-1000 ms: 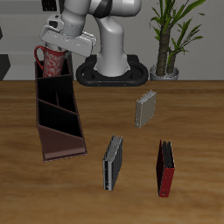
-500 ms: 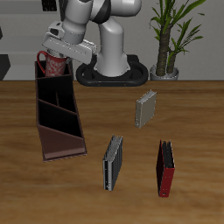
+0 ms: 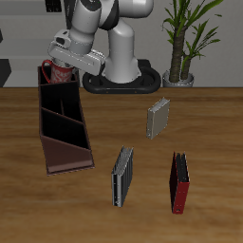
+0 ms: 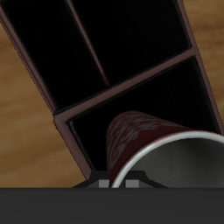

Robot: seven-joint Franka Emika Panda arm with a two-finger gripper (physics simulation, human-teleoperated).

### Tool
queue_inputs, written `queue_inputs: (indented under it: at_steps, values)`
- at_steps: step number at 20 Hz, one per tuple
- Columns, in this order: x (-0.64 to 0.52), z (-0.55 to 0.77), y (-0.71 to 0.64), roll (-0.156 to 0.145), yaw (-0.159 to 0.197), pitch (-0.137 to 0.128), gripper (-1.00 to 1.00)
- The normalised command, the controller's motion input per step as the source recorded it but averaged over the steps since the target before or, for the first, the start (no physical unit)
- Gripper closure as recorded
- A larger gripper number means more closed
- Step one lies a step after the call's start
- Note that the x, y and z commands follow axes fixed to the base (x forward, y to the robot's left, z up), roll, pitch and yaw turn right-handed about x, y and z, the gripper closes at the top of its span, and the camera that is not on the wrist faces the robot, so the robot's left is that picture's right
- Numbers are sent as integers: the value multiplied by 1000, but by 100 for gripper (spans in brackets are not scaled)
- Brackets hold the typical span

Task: Place the red mug into the right desk caddy's right compartment

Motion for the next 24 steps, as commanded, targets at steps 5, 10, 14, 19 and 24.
queue_inputs:
  at_steps: [5, 10, 14, 19, 24]
  values:
    - [187, -171, -53, -13, -28, 42, 100]
    - [141, -229, -81, -9, -21, 41, 100]
    - [202, -159, -13, -10, -33, 87, -100]
    - [160, -99, -153, -14, -55, 43, -100]
    - [50, -20, -3, 1, 2, -1, -100]
